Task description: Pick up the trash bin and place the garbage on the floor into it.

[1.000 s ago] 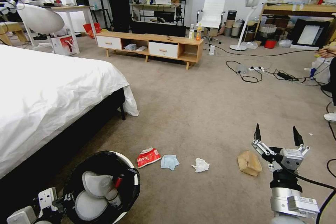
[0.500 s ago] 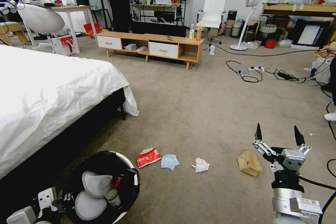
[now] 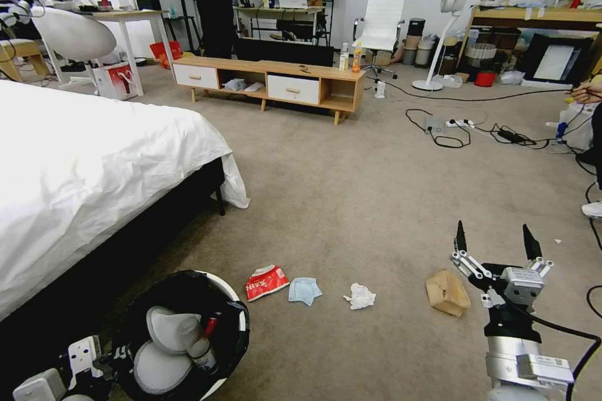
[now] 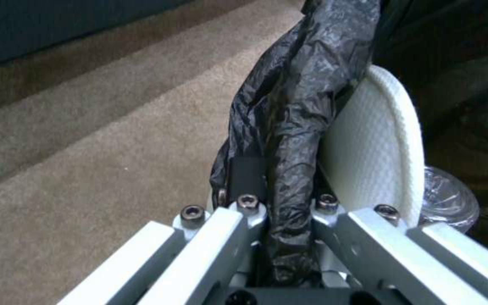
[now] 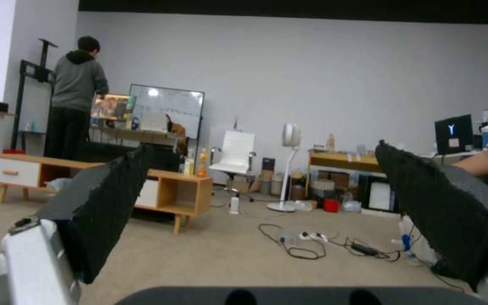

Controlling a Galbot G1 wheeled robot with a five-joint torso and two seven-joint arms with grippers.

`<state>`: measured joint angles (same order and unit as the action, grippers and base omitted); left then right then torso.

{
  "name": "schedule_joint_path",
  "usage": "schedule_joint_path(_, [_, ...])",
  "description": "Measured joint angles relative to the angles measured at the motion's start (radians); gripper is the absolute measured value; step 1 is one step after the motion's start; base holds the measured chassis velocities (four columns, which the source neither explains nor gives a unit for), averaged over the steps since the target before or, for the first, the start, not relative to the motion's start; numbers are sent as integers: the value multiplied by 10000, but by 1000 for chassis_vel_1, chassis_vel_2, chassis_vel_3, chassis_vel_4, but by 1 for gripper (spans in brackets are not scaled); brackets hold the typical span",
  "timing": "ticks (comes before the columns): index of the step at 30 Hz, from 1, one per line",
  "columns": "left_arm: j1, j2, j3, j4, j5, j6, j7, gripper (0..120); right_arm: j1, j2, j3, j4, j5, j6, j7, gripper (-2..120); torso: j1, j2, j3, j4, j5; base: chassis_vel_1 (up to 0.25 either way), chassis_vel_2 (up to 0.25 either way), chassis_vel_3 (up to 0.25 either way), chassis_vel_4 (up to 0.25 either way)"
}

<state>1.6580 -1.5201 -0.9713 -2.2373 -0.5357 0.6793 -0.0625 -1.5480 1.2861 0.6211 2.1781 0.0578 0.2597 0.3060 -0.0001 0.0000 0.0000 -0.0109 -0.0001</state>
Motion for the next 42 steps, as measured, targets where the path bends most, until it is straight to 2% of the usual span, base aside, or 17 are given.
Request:
schedule_joint_path(17, [-13, -23, -28, 16, -16, 9, -7, 2, 72, -12, -52, -140, -11, 82, -49, 100, 2, 0, 2, 3, 1, -146, 146, 141, -138])
schedule_joint_path(21, [-8, -52, -30, -14, -15, 9, -11, 2, 74, -27, -81, -146, -26, 82, -49, 100, 1, 0, 2, -3, 1, -36, 1, 15, -31])
schedule_joint_path(42, [77, -103, -50, -165, 5, 19, -17, 2, -10, -101, -40, -67, 23, 145, -119, 100, 1, 0, 0, 0, 1, 0, 0, 0, 0])
